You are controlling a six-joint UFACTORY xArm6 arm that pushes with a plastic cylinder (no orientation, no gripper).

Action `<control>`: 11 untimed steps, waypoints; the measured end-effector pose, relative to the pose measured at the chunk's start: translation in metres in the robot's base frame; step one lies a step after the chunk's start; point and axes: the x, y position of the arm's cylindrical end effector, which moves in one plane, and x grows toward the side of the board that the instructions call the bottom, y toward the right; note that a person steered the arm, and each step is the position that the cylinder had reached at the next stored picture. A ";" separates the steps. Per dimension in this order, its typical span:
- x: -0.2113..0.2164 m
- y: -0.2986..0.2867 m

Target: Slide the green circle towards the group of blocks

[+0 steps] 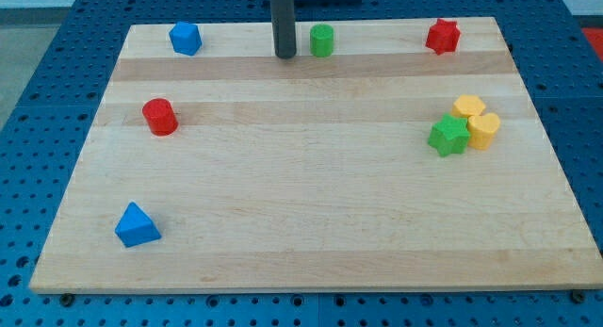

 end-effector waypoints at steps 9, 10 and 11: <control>0.072 0.080; 0.095 0.080; 0.112 0.081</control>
